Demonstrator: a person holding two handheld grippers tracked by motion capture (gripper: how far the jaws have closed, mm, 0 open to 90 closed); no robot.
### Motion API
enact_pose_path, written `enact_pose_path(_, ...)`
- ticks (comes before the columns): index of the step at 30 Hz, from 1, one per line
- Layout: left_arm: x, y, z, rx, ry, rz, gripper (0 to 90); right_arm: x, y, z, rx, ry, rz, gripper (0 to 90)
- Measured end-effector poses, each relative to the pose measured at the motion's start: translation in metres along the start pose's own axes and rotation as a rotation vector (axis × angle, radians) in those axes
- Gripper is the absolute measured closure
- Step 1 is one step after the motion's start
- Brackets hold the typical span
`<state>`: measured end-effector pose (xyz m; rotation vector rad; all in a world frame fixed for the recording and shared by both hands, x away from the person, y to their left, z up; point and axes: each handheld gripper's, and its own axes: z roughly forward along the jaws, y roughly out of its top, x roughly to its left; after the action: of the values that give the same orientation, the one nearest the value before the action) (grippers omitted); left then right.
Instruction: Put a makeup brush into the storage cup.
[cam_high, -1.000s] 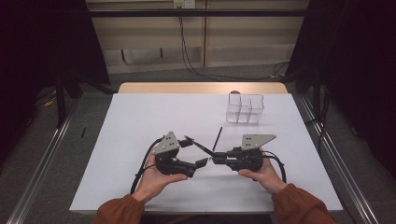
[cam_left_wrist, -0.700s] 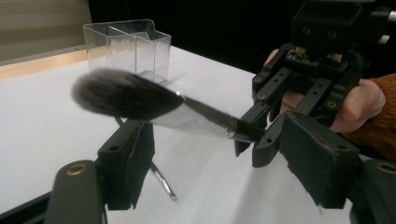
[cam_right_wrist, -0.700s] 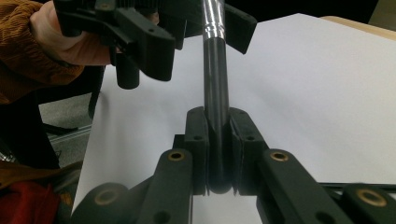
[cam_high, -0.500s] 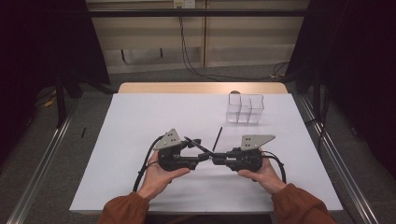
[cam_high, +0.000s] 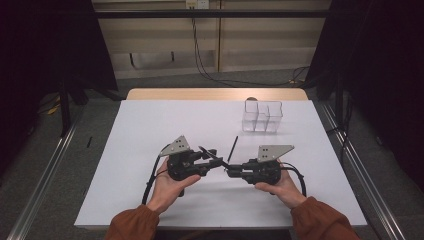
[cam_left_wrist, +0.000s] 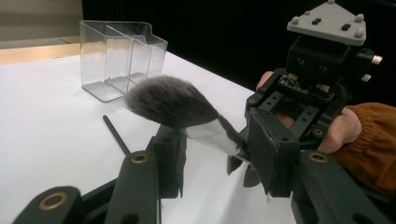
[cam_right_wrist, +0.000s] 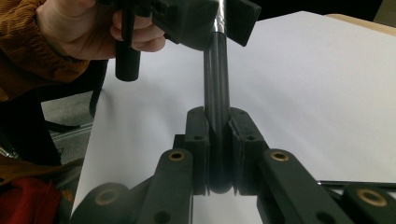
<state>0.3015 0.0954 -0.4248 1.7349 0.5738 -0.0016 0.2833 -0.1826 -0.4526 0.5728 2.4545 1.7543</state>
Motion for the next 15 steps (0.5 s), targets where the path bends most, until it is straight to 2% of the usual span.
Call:
enact_pose_path(4, -0.0001, 0.0005, -0.0004, -0.005, -0.018, -0.022, 61.4, 0.0000, -0.0002, 0.0005, -0.001, -0.003, 0.001, 79.9)
enact_pose_path(15, -0.0045, 0.0062, 0.0004, -0.007, -0.066, -0.031, 73.2, 0.0022, -0.0028, 0.0068, 0.020, 0.005, -0.006, 79.0)
